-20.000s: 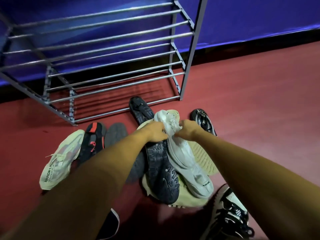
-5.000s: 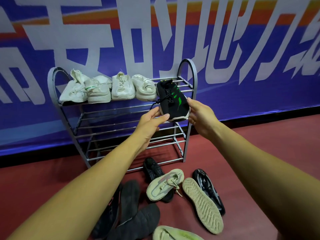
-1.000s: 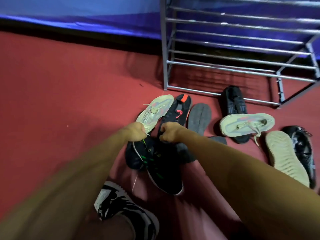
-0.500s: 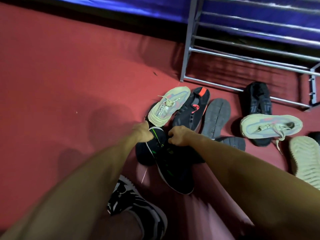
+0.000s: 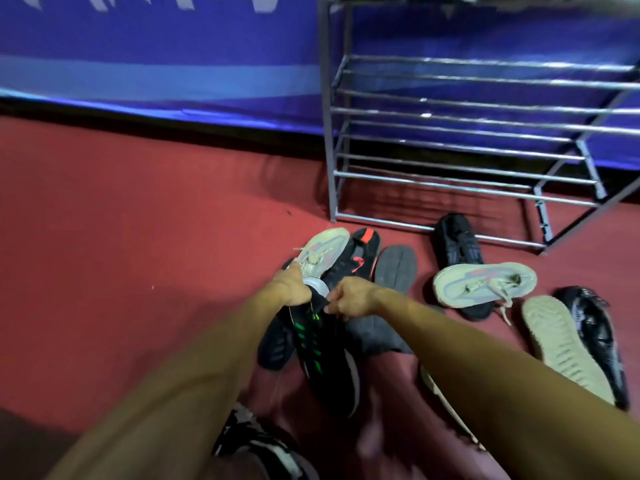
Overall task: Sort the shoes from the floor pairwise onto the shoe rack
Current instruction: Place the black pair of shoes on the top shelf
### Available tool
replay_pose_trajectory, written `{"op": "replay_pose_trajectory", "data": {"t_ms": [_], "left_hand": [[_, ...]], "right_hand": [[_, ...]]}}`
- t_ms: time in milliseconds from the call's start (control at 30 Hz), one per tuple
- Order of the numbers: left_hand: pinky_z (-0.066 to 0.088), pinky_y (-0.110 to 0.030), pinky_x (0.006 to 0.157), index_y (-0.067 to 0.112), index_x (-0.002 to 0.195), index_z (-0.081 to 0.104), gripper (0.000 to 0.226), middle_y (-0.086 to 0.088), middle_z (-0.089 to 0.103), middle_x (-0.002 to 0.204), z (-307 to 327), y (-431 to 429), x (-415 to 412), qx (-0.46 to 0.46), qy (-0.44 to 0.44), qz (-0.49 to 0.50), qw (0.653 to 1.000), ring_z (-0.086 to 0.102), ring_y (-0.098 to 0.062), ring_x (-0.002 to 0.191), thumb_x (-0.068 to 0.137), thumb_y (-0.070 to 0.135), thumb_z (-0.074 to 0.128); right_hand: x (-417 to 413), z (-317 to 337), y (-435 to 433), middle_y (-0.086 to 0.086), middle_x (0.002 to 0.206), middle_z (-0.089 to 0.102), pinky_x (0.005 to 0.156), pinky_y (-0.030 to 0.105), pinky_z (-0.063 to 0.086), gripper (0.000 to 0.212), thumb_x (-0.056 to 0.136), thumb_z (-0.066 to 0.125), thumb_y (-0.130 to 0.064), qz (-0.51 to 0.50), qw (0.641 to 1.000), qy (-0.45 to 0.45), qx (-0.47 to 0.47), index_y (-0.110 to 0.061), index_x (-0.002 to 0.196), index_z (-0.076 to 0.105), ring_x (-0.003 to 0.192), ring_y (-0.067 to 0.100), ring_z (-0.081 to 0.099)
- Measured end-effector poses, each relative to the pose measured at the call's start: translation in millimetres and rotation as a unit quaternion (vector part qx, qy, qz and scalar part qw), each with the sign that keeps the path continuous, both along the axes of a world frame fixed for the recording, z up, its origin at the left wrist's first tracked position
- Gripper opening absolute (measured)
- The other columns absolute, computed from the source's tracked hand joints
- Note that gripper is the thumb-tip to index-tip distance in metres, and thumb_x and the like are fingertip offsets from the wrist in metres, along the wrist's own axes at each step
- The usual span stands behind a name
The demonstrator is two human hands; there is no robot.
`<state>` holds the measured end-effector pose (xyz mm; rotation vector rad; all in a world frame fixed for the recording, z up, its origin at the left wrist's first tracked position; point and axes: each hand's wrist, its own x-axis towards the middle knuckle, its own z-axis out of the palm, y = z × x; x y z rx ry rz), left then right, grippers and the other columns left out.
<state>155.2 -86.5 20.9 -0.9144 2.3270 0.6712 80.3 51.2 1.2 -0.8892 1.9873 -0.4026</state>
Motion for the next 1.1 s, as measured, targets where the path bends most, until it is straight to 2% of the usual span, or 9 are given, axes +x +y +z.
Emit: {"op": "replay_pose_trajectory", "data": {"t_ms": [167,267,400,500,600,700,867,967,1100], "left_hand": [[0.046,-0.031,0.091,0.015,0.134,0.051,0.048,-0.012,0.059,0.131,53,32,-38,-0.023,0.071,-0.069,0.995,0.058,-0.030,0.118,0.087,0.014,0.061],[0.045,-0.026,0.087,0.014,0.123,0.062,0.036,-0.008,0.063,0.124,85,49,-58,-0.022,0.110,-0.093,0.989,0.060,-0.025,0.113,0.087,0.012,0.063],[0.043,-0.022,0.077,0.016,0.111,0.066,0.028,-0.003,0.066,0.111,126,69,-82,-0.010,0.179,-0.078,0.981,0.058,-0.017,0.094,0.083,0.015,0.068],[0.045,-0.025,0.074,0.016,0.104,0.066,0.023,-0.006,0.069,0.104,157,81,-99,0.037,0.259,-0.039,0.964,0.059,-0.018,0.087,0.082,0.018,0.073],[0.044,-0.024,0.071,0.019,0.096,0.067,0.017,0.000,0.066,0.093,186,94,-112,0.073,0.342,-0.029,0.937,0.059,-0.014,0.086,0.083,0.023,0.076],[0.044,-0.023,0.073,0.019,0.105,0.070,0.024,0.002,0.069,0.100,204,112,-120,0.148,0.416,-0.009,0.897,0.060,-0.013,0.090,0.084,0.028,0.075],[0.049,-0.026,0.071,0.026,0.129,0.053,0.051,0.003,0.065,0.118,215,145,-119,0.221,0.383,-0.014,0.897,0.061,-0.014,0.092,0.085,0.045,0.070],[0.041,-0.015,0.048,0.024,0.124,0.061,0.036,0.006,0.069,0.107,222,162,-117,0.298,0.300,-0.061,0.904,0.061,-0.007,0.077,0.092,0.038,0.065],[0.035,-0.019,0.050,0.015,0.114,0.067,0.023,0.003,0.069,0.089,228,175,-124,0.308,0.330,-0.058,0.891,0.053,-0.009,0.065,0.093,0.025,0.063]], "right_hand": [[-12,35,46,-0.005,0.060,0.047,0.059,0.019,0.034,0.038,0.094,0.062,-0.021,-0.024,0.999,0.038,-0.028,-0.014,0.060,0.050,0.065,0.010,0.043],[-22,56,74,-0.003,0.064,0.046,0.059,0.017,0.034,0.033,0.095,0.062,-0.022,-0.073,0.994,0.023,-0.071,-0.007,0.066,0.057,0.065,0.006,0.041],[-37,98,110,0.006,0.081,0.054,0.054,0.011,0.036,0.031,0.098,0.061,-0.020,-0.186,0.971,0.006,-0.149,0.011,0.098,0.065,0.070,0.010,0.049],[-48,143,137,-0.004,0.074,0.065,0.060,0.020,0.041,0.021,0.099,0.059,-0.014,-0.265,0.939,-0.025,-0.220,-0.008,0.084,0.073,0.066,0.011,0.057],[-60,195,162,-0.011,0.054,0.058,0.048,0.011,0.037,0.027,0.099,0.056,-0.008,-0.324,0.903,-0.019,-0.282,-0.015,0.075,0.066,0.048,0.002,0.048],[-72,239,184,-0.001,0.067,0.061,0.048,0.017,0.036,0.016,0.097,0.062,-0.013,-0.361,0.886,0.042,-0.289,-0.015,0.082,0.069,0.052,0.008,0.048],[-84,288,220,0.001,0.067,0.058,0.041,0.015,0.036,0.023,0.099,0.056,-0.011,-0.428,0.831,0.036,-0.352,-0.015,0.077,0.062,0.050,0.010,0.054],[-85,299,233,0.000,0.062,0.058,0.043,0.017,0.033,0.023,0.099,0.055,-0.013,-0.475,0.787,0.023,-0.393,-0.014,0.077,0.061,0.044,0.008,0.053],[-84,299,231,0.000,0.068,0.061,0.052,0.022,0.030,0.022,0.098,0.055,-0.014,-0.517,0.749,0.013,-0.414,-0.017,0.077,0.061,0.041,0.005,0.053]]}}
